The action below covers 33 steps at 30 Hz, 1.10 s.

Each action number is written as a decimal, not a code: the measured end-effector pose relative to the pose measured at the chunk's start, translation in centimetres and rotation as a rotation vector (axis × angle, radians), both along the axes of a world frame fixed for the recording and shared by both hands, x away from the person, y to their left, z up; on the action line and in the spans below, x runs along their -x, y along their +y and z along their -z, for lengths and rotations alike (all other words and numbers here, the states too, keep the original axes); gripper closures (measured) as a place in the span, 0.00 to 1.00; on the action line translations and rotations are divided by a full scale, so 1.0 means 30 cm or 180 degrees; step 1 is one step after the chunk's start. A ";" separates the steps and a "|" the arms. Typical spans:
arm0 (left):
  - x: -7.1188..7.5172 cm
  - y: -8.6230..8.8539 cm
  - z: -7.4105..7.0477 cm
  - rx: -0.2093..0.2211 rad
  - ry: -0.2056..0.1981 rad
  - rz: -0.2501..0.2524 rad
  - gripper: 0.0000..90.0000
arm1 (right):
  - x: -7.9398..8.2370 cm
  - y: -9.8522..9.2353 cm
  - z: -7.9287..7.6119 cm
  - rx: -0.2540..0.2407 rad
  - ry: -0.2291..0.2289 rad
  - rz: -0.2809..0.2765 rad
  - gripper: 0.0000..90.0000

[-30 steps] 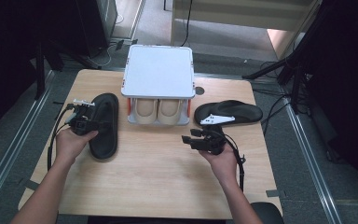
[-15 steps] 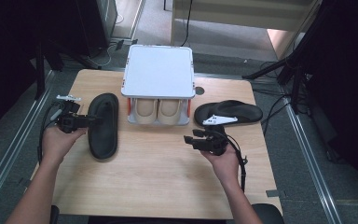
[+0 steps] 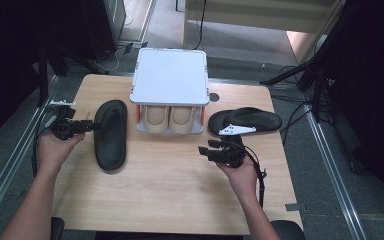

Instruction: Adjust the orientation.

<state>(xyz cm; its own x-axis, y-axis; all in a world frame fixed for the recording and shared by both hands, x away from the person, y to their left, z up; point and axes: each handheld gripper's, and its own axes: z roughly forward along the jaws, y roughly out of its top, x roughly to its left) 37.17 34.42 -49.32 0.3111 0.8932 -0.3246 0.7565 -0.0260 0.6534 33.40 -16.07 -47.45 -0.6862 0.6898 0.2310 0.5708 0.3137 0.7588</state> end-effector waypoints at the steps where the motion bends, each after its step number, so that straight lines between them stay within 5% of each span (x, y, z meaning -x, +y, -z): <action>1: -0.005 0.000 0.005 0.0004 0.0007 0.0009 0.54 | 0.001 -0.001 0.000 0.0002 0.0000 0.0007 0.56; 17: -0.070 -0.065 0.074 -0.0109 0.0170 0.0108 0.54 | 0.018 -0.035 -0.002 -0.0004 0.0010 0.0129 0.56; 24: -0.074 -0.078 0.080 -0.0211 0.0136 0.0140 0.71 | 0.020 -0.044 -0.004 -0.0021 0.0004 0.0153 0.56; 33: -0.079 -0.070 0.074 -0.0056 0.0253 0.0043 0.76 | 0.015 -0.045 -0.006 -0.0021 -0.0009 0.0158 0.56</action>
<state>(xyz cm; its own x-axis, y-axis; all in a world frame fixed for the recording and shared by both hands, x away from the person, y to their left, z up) 39.53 32.32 -51.55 0.2970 0.8949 -0.3331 0.8054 -0.0475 0.5908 32.95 -17.44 -47.26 -0.6518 0.7215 0.2337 0.5833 0.2800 0.7625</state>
